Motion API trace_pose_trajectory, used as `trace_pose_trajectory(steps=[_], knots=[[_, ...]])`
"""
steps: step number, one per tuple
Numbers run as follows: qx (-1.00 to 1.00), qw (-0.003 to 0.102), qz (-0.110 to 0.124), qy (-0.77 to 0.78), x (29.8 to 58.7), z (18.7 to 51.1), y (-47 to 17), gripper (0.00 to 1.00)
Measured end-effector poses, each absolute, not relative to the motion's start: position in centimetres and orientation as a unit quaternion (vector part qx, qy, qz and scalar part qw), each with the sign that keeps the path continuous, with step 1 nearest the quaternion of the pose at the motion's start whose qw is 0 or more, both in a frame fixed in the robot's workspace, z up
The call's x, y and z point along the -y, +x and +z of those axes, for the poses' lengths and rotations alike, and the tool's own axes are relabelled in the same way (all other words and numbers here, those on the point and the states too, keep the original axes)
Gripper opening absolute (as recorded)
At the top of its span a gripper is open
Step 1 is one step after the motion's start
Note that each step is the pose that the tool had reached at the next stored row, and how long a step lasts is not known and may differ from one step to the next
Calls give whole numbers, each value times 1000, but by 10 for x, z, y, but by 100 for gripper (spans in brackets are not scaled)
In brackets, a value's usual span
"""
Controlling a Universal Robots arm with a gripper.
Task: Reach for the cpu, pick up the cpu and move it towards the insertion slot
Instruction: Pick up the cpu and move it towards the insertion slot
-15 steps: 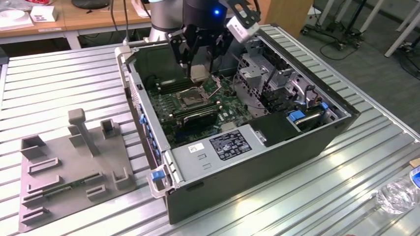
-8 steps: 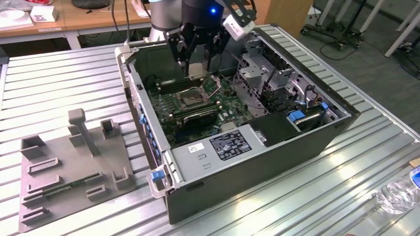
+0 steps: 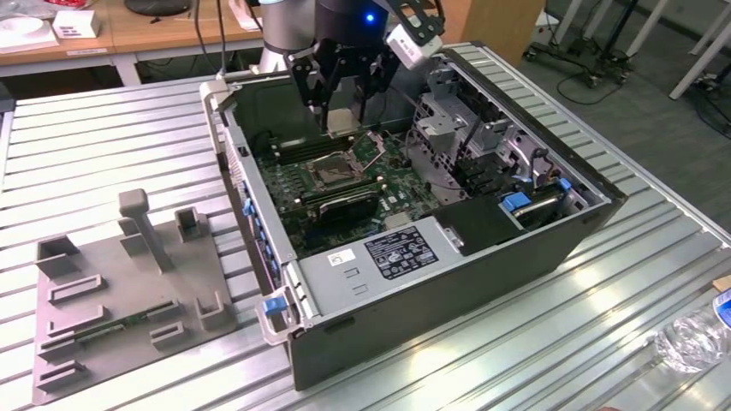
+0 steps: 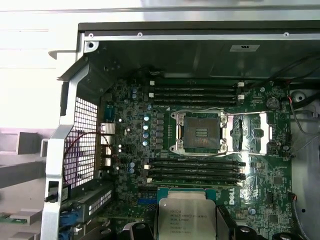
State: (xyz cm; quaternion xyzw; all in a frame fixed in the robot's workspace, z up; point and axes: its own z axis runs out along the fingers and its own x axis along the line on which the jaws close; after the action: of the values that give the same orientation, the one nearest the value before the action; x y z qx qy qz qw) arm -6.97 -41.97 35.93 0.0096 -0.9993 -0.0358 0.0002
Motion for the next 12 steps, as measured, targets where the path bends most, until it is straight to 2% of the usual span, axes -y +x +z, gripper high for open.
trace_pose_trajectory(steps=[12], knots=[[999, 0, -36, 10, 402, 356, -70, 54]])
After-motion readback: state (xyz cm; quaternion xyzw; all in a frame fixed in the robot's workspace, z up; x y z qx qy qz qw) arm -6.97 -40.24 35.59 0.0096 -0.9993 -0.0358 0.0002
